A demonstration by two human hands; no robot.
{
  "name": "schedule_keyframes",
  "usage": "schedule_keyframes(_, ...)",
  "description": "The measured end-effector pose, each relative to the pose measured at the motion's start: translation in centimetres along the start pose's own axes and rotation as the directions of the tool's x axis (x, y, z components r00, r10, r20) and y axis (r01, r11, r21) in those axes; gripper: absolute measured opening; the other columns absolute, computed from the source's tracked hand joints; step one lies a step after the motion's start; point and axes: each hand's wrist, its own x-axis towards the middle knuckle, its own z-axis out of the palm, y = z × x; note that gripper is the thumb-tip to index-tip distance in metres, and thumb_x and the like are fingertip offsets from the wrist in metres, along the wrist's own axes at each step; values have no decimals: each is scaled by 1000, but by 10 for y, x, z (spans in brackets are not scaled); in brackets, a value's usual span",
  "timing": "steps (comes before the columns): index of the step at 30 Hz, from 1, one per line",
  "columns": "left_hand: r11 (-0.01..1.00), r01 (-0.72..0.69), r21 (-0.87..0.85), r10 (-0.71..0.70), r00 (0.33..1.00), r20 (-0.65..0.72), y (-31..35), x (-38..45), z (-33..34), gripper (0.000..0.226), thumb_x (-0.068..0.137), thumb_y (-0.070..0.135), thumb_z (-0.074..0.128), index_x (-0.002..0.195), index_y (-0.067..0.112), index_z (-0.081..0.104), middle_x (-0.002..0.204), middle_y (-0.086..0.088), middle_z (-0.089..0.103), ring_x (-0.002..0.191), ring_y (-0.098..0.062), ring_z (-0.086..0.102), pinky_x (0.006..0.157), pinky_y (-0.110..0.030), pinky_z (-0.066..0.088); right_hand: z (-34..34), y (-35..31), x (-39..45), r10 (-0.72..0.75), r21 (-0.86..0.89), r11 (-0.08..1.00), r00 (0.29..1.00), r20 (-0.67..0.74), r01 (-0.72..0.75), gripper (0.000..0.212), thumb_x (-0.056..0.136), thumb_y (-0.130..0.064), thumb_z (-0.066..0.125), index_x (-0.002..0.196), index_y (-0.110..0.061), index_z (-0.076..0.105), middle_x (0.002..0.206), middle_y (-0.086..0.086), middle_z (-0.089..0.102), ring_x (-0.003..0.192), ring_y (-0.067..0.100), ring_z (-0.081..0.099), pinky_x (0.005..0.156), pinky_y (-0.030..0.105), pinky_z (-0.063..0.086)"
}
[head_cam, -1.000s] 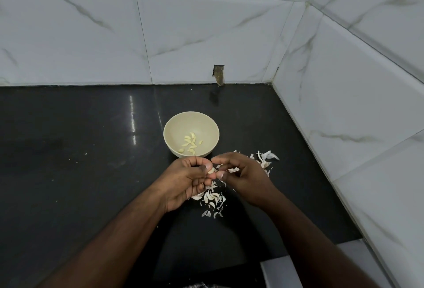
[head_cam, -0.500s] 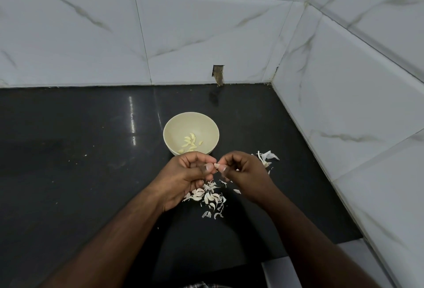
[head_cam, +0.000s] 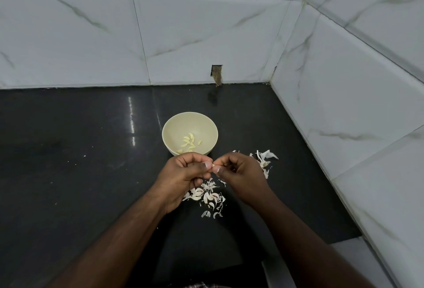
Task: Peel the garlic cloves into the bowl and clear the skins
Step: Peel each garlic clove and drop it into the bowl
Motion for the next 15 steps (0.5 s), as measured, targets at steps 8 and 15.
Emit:
schedule_keyframes(8,991,-90,104,91,996,-4,-4,0,-2,11,87,-2,70,87,7,76,75,-15,65,65,-13,59,58,-18,46,1,0,2,67,96,993,997,24,-69,6,85,-1,75,80,-3,73,70,12,71,62,13,60,61,25,50)
schedule_keyframes(15,957,-185,223,181,983,36,-6,0,-3,9,87,-1,70,90,6,75,76,-14,68,70,-15,60,63,-22,49,-5,-10,1,227,256,932,964,139,-256,7,84,9,67,79,4,69,67,17,66,54,14,54,51,18,45)
